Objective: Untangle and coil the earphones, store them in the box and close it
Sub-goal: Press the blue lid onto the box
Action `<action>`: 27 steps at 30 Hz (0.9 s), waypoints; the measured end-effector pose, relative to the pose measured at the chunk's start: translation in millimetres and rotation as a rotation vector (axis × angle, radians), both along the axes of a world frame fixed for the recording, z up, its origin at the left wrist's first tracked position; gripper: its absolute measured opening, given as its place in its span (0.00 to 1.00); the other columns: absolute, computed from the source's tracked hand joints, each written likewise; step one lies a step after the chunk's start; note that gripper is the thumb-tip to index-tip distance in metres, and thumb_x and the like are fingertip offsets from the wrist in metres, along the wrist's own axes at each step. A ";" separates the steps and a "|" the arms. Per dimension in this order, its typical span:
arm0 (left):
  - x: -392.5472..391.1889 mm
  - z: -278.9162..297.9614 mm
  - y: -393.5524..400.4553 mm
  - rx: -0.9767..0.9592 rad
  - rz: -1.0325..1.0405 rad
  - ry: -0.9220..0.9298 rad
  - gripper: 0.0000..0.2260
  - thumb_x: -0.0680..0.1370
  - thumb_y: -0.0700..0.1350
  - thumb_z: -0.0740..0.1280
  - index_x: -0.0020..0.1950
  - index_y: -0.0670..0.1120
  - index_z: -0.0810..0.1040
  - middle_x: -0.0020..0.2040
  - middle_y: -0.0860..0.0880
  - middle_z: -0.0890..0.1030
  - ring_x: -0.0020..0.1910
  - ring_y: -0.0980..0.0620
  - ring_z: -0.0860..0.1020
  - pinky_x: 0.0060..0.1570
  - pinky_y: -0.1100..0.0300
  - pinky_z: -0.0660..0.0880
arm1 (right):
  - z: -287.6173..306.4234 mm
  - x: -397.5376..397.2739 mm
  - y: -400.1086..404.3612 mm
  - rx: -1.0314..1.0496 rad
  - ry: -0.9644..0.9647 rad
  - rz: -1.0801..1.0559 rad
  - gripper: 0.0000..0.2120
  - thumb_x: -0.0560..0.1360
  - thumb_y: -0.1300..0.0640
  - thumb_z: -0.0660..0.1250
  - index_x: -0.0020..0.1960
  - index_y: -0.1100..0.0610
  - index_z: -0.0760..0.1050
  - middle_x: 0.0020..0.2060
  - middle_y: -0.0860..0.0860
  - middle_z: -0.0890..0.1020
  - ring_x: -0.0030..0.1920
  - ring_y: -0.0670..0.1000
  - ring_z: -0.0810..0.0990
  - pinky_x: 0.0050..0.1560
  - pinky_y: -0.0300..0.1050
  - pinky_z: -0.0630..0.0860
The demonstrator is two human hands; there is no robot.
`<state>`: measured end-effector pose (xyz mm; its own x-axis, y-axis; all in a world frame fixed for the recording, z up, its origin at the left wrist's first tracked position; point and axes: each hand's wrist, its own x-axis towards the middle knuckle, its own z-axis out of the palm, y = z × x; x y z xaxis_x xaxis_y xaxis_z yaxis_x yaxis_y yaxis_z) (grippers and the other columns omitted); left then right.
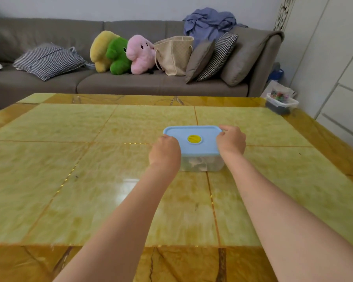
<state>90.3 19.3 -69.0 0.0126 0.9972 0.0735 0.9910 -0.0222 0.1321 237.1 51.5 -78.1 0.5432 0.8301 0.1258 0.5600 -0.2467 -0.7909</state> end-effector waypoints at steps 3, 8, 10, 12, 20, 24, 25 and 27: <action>3.6 2.2 1.9 -0.021 -0.021 0.084 0.16 0.78 0.33 0.57 0.66 0.37 0.67 0.64 0.41 0.70 0.62 0.45 0.73 0.55 0.56 0.72 | 0.0 -2.0 -2.9 0.002 0.014 -0.019 0.17 0.78 0.64 0.56 0.62 0.56 0.76 0.60 0.58 0.78 0.59 0.60 0.76 0.53 0.46 0.72; 3.6 5.9 3.3 -0.050 -0.001 0.057 0.15 0.78 0.32 0.57 0.64 0.38 0.69 0.63 0.41 0.72 0.62 0.44 0.74 0.55 0.57 0.72 | 3.0 11.0 0.7 0.003 0.349 0.030 0.16 0.75 0.64 0.62 0.61 0.56 0.78 0.59 0.55 0.80 0.56 0.55 0.78 0.53 0.43 0.74; 4.5 10.3 5.0 -0.080 0.019 0.003 0.14 0.78 0.33 0.57 0.63 0.38 0.71 0.63 0.41 0.73 0.61 0.44 0.74 0.54 0.57 0.72 | 3.7 15.2 1.3 -0.007 0.421 0.056 0.15 0.74 0.64 0.65 0.60 0.57 0.78 0.57 0.54 0.80 0.50 0.53 0.78 0.48 0.42 0.74; 6.4 14.5 6.6 -0.118 0.036 -0.053 0.14 0.79 0.35 0.57 0.64 0.38 0.71 0.64 0.41 0.73 0.61 0.43 0.73 0.54 0.56 0.72 | 3.2 16.3 -0.4 -0.021 0.395 0.075 0.15 0.75 0.63 0.64 0.61 0.57 0.77 0.57 0.54 0.79 0.49 0.51 0.76 0.46 0.40 0.70; 12.2 15.8 3.2 -0.122 0.038 -0.134 0.13 0.79 0.35 0.55 0.64 0.37 0.68 0.64 0.39 0.70 0.62 0.42 0.71 0.55 0.56 0.70 | 8.3 22.9 -3.4 -0.044 0.189 0.030 0.14 0.76 0.63 0.62 0.60 0.61 0.77 0.59 0.57 0.79 0.60 0.56 0.76 0.52 0.41 0.70; 12.9 15.3 4.0 -0.100 0.016 -0.067 0.13 0.79 0.34 0.56 0.62 0.39 0.70 0.63 0.39 0.71 0.62 0.43 0.71 0.55 0.56 0.70 | 9.1 18.8 -4.5 -0.053 -0.055 0.066 0.14 0.76 0.67 0.58 0.57 0.64 0.78 0.56 0.60 0.80 0.56 0.60 0.77 0.54 0.46 0.73; 13.2 14.4 4.4 -0.100 0.014 -0.050 0.13 0.79 0.34 0.56 0.62 0.39 0.70 0.64 0.39 0.71 0.62 0.43 0.71 0.55 0.56 0.70 | 8.1 16.5 -4.7 -0.059 -0.133 0.084 0.15 0.75 0.68 0.56 0.56 0.65 0.78 0.53 0.62 0.80 0.54 0.61 0.77 0.51 0.48 0.73; 14.2 10.0 5.6 -0.102 0.008 0.005 0.14 0.78 0.34 0.57 0.64 0.38 0.68 0.66 0.38 0.68 0.63 0.42 0.71 0.55 0.56 0.71 | 5.3 10.6 -6.4 -0.107 -0.303 0.117 0.16 0.75 0.70 0.53 0.56 0.67 0.77 0.51 0.62 0.78 0.51 0.61 0.76 0.47 0.49 0.72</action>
